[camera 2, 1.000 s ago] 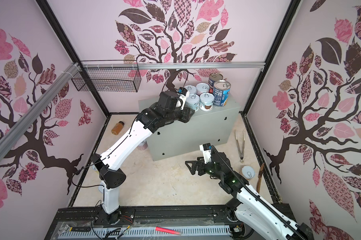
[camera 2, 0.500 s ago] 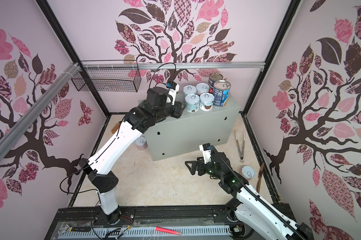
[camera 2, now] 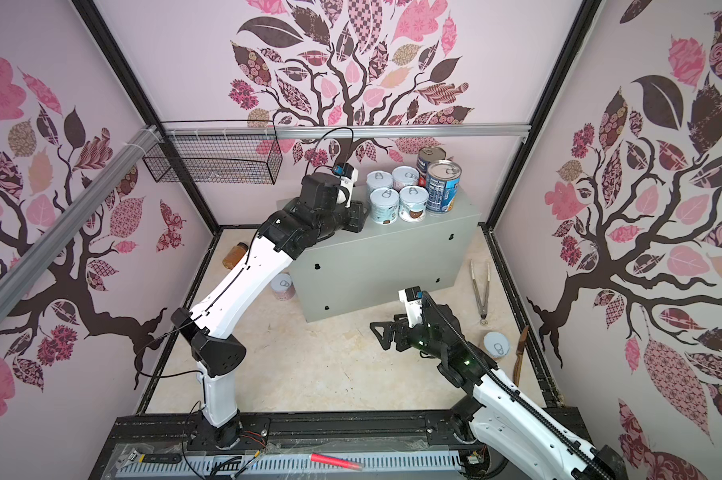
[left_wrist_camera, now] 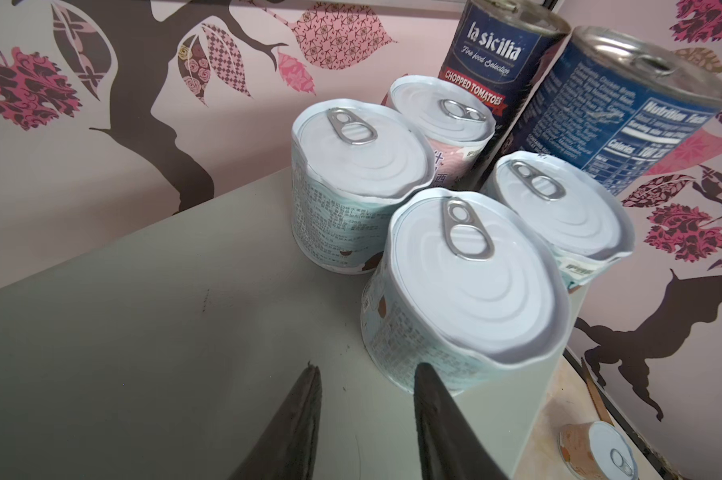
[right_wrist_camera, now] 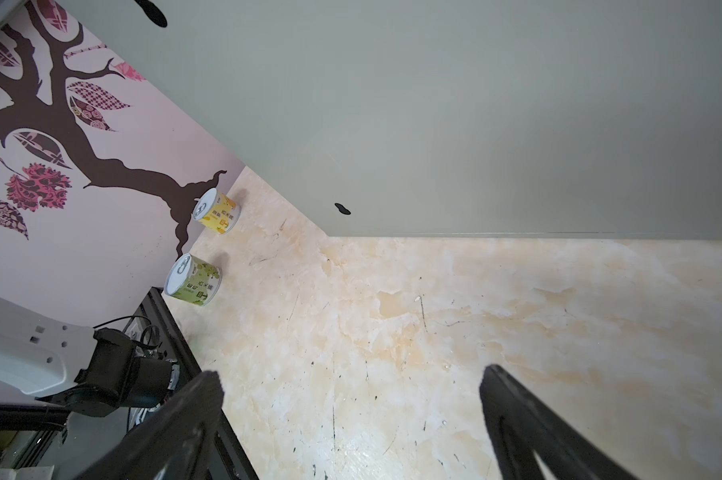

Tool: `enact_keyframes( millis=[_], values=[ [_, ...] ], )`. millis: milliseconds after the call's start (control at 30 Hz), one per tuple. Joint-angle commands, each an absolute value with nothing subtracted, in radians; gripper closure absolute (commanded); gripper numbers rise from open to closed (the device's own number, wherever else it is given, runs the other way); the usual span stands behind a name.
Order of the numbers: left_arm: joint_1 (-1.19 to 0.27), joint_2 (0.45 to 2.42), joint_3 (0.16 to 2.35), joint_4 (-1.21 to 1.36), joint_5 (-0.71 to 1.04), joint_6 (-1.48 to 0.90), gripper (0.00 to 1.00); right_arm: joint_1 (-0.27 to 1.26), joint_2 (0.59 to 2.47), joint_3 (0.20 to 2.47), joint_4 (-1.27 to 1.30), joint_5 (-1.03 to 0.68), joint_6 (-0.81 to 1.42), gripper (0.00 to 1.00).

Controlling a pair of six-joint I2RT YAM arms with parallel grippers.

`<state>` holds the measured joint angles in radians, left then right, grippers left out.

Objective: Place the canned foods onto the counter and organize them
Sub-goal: 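Push the pale blue-green can toward the other cans with the left gripper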

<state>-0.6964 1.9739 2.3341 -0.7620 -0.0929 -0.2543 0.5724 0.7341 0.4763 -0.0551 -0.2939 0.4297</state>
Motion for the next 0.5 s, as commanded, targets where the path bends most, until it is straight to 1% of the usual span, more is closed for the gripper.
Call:
enact_keyframes(
  millis=[0, 233, 467],
  values=[
    [-0.692, 2.0, 2.41, -0.775, -0.097, -0.245, 0.6, 0.568, 0.73, 0.469, -0.038, -0.307, 0.428, 0.0],
    [-0.692, 2.022, 2.427, -0.777, -0.08, -0.252, 0.6, 0.568, 0.735, 0.468, -0.037, -0.307, 0.428, 0.0],
    [-0.692, 1.982, 2.398, -0.773, -0.092, -0.245, 0.59, 0.568, 0.736, 0.469, -0.038, -0.306, 0.427, 0.0]
  ],
)
